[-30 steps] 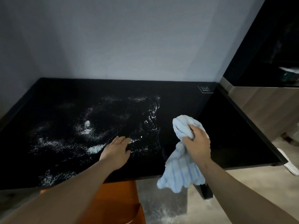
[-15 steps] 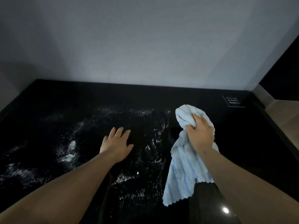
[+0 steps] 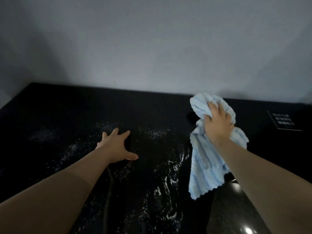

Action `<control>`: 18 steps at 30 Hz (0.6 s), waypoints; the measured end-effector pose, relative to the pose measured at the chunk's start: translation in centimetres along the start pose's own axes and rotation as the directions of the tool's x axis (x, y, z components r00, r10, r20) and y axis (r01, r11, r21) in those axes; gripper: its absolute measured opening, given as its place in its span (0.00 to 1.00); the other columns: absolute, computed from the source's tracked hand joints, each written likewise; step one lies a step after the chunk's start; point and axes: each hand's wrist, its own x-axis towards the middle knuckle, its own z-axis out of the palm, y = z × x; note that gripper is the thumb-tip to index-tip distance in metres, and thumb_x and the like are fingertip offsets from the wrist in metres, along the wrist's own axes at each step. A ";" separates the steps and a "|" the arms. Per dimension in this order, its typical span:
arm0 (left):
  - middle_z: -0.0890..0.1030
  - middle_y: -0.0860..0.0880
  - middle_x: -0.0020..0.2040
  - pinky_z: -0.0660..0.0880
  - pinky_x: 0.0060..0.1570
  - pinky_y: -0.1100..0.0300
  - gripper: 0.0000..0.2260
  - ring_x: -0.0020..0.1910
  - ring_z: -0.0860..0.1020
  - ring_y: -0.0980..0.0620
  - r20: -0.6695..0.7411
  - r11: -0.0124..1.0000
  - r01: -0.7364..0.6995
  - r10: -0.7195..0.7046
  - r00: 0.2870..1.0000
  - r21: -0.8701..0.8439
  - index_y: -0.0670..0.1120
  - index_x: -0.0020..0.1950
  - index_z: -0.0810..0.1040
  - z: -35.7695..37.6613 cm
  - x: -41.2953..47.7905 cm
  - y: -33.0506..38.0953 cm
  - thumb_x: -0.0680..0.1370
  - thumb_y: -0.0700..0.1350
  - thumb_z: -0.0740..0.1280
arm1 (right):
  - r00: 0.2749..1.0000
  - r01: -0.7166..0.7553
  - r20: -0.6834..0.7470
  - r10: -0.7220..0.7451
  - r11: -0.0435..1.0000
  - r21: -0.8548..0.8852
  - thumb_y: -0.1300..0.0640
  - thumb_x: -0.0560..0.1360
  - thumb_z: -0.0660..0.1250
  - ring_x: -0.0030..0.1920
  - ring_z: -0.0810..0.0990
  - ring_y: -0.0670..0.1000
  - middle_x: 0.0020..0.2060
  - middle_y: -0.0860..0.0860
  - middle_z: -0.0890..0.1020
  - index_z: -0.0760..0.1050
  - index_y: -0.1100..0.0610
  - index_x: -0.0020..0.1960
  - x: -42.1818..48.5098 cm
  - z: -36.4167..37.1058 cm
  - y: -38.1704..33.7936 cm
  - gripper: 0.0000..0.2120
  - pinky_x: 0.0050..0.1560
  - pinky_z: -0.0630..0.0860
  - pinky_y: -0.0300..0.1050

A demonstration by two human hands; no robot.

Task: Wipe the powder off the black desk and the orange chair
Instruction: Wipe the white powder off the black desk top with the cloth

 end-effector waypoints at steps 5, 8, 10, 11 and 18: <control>0.43 0.50 0.78 0.61 0.69 0.37 0.49 0.75 0.43 0.34 0.021 1.000 0.010 -0.010 1.000 -0.003 0.60 0.76 0.44 -0.1 0.5 -0.1 0.65 0.65 0.72 | 0.985 0.097 0.150 -0.081 0.990 -0.106 0.45 0.79 0.51 0.74 0.54 0.59 0.76 0.45 0.53 0.54 0.36 0.73 5.2 1.9 -1.9 0.22 0.67 0.53 0.72; 0.42 0.50 0.78 0.62 0.68 0.37 0.50 0.75 0.44 0.34 0.020 1.000 0.007 -0.008 1.000 0.011 0.60 0.76 0.43 0.0 0.8 0.0 0.65 0.65 0.72 | 0.963 0.163 0.238 -0.127 0.977 -0.139 0.40 0.77 0.49 0.75 0.49 0.60 0.77 0.44 0.50 0.53 0.34 0.72 7.7 2.9 -3.9 0.23 0.67 0.49 0.74; 0.42 0.50 0.78 0.63 0.68 0.38 0.51 0.74 0.43 0.33 0.014 1.000 0.012 -0.012 1.000 0.013 0.61 0.76 0.43 -0.2 0.9 0.1 0.63 0.65 0.73 | 0.948 0.199 0.279 -0.155 0.970 -0.137 0.36 0.76 0.50 0.75 0.48 0.62 0.77 0.44 0.49 0.53 0.34 0.72 8.8 3.8 -5.1 0.25 0.66 0.48 0.74; 0.42 0.50 0.78 0.63 0.68 0.38 0.52 0.74 0.43 0.32 0.017 1.000 0.016 -0.016 1.000 0.018 0.61 0.76 0.43 -0.3 1.0 0.2 0.63 0.65 0.73 | 0.942 0.217 0.288 -0.170 0.966 -0.141 0.36 0.75 0.51 0.75 0.49 0.62 0.77 0.45 0.50 0.54 0.34 0.72 9.1 4.1 -5.6 0.26 0.65 0.48 0.74; 0.41 0.50 0.78 0.64 0.67 0.41 0.55 0.73 0.44 0.29 0.059 0.998 0.035 -0.038 0.998 0.049 0.61 0.75 0.39 -1.4 1.3 0.9 0.61 0.63 0.76 | 0.870 0.448 0.213 -0.445 0.893 0.035 0.50 0.74 0.60 0.56 0.73 0.55 0.54 0.49 0.78 0.78 0.49 0.50 3.8 2.8 -4.6 0.10 0.57 0.70 0.56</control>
